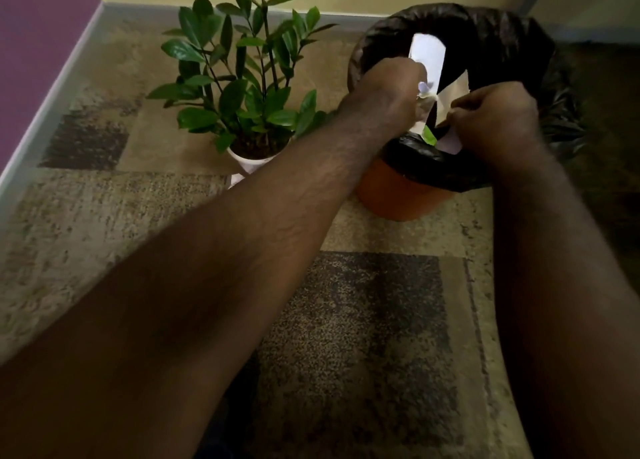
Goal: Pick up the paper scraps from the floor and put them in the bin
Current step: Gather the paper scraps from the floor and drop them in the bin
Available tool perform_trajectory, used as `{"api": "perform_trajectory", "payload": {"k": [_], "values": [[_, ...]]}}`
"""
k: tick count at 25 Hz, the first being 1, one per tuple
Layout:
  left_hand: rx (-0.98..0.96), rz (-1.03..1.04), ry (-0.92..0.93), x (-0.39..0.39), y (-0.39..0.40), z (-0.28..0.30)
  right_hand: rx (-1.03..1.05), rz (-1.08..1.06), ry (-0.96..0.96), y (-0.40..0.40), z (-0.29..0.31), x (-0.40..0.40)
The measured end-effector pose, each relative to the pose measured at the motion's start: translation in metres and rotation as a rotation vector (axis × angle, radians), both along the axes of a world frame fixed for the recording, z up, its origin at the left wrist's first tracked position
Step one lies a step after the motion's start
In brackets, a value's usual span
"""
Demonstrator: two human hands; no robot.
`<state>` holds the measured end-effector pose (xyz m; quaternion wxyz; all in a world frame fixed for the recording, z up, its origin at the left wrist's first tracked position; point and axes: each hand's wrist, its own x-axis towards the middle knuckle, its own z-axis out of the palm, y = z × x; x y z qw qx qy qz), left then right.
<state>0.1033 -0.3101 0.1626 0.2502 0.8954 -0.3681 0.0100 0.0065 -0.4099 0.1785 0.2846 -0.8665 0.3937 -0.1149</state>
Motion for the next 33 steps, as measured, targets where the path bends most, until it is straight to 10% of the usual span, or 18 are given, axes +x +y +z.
{"api": "perform_trajectory", "payload": {"k": [10,16,20,25,33], "values": [[-0.204,-0.161,0.099,-0.008,0.03,0.018,-0.009,0.1,-0.046,0.009,0.008,-0.001],[-0.601,0.019,-0.075,-0.002,0.164,-0.027,-0.103,0.46,-0.606,0.073,0.029,0.008],[-0.294,0.434,0.087,-0.009,0.285,-0.119,0.022,0.801,-0.481,0.151,-0.027,0.017],[0.347,0.527,0.565,-0.039,0.368,-0.205,0.162,1.032,0.497,0.204,-0.168,-0.012],[0.657,0.216,0.36,-0.059,0.379,-0.243,-0.165,1.313,0.405,0.261,-0.242,-0.016]]}}
